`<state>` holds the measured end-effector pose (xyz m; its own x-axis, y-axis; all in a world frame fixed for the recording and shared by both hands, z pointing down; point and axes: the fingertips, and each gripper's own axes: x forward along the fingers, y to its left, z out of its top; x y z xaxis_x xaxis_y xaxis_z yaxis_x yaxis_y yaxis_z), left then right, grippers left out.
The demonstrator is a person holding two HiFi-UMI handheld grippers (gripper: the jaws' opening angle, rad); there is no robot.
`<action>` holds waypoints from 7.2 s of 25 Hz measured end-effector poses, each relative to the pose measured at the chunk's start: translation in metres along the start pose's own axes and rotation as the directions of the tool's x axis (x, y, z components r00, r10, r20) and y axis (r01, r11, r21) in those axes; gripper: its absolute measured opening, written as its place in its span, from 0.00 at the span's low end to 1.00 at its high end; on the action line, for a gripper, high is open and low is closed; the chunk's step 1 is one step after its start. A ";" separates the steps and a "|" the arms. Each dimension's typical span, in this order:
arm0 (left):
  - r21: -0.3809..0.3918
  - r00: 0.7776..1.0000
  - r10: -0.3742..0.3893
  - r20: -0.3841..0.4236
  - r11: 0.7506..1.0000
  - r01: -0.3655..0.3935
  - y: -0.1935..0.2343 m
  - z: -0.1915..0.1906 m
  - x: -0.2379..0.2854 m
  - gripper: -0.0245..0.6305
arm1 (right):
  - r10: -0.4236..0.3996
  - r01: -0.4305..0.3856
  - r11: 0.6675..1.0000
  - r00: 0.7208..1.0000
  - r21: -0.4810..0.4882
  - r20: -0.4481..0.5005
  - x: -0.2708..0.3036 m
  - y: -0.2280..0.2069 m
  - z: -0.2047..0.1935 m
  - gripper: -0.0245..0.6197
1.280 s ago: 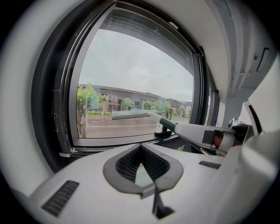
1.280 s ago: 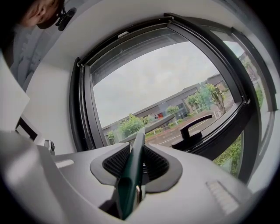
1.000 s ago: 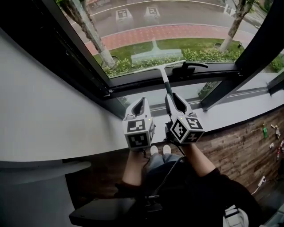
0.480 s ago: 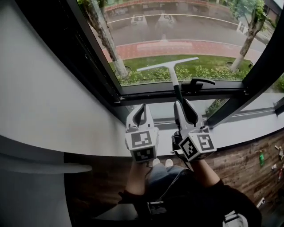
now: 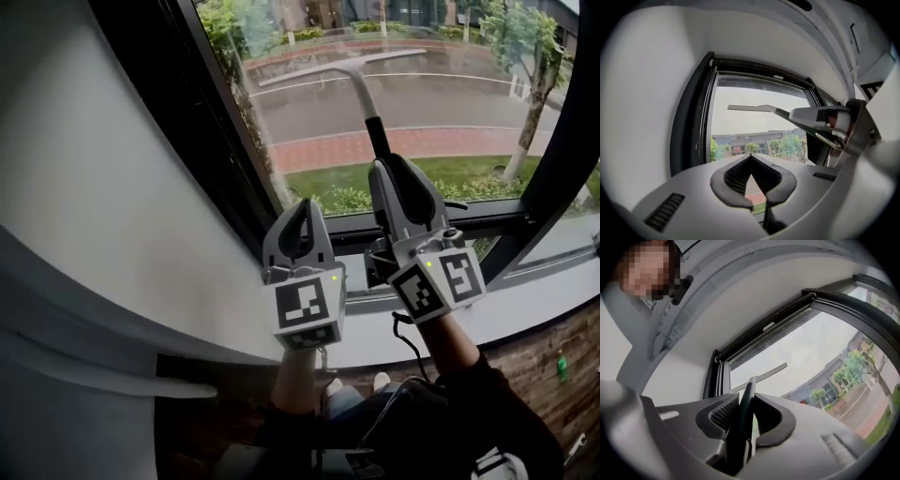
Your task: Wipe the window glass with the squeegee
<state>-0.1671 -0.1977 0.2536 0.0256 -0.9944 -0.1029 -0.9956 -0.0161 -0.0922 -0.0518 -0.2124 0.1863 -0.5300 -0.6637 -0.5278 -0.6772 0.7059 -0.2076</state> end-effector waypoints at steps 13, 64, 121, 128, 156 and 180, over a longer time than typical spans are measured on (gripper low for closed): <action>0.073 0.983 -0.135 0.126 0.989 0.126 0.061 0.094 0.012 0.04 | -0.016 0.048 0.989 0.977 -0.142 0.213 0.129 0.068 0.084 0.19; -0.004 0.987 -0.161 0.007 0.987 0.161 0.072 0.008 0.016 0.04 | -0.096 0.104 0.983 0.994 -0.149 0.058 0.091 0.043 -0.015 0.19; -0.159 0.932 -0.182 -0.313 0.978 0.138 0.058 -0.156 -0.023 0.04 | -0.281 0.331 0.942 0.861 0.048 -0.424 -0.073 0.002 -0.229 0.19; -0.163 0.917 -0.182 -0.354 0.978 0.131 0.057 -0.173 -0.030 0.04 | -0.300 0.365 0.930 0.821 0.043 -0.485 -0.089 -0.005 -0.255 0.19; -0.080 0.982 -0.184 0.041 0.979 0.187 0.043 -0.028 -0.030 0.04 | -0.197 0.176 0.971 0.973 -0.164 -0.121 -0.066 0.036 -0.066 0.19; -0.038 0.962 -0.211 0.175 0.974 0.221 0.015 0.014 -0.040 0.04 | -0.178 0.174 0.960 0.984 -0.218 -0.001 -0.071 0.032 -0.016 0.19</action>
<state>-0.1821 -0.1571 0.2423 0.2508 -0.9344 -0.2529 -0.9680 -0.2396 -0.0745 -0.0436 -0.1466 0.2302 -0.4011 -0.7791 -0.4819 -0.8537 0.5087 -0.1119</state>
